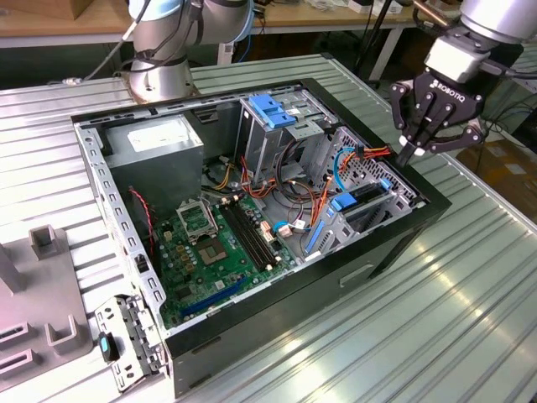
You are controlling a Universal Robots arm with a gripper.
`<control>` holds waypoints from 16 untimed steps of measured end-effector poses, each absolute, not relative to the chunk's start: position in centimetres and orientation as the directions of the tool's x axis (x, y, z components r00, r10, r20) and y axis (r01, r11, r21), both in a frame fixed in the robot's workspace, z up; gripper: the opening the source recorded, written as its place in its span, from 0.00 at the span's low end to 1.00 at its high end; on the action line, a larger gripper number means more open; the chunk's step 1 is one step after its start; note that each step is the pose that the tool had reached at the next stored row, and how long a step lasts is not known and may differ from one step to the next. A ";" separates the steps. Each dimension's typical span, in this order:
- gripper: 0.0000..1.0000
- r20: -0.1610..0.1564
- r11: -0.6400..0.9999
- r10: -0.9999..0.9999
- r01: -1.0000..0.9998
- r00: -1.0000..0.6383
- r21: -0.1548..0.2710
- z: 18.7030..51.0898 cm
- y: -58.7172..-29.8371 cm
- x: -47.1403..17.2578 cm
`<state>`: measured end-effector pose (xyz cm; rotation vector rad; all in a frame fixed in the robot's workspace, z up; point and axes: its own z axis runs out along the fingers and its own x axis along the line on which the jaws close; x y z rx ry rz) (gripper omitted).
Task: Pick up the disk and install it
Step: 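Insert the first disk wire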
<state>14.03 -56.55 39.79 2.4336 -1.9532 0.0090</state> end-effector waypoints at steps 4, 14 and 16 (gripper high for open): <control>0.11 0.018 -0.303 -0.953 -0.953 0.304 0.013 39.7 -56.6 14.1; 0.11 0.006 -0.466 -0.885 -0.885 0.466 0.009 39.6 -56.6 14.3; 0.11 0.005 -0.492 -0.871 -0.871 0.492 0.009 39.5 -56.5 14.4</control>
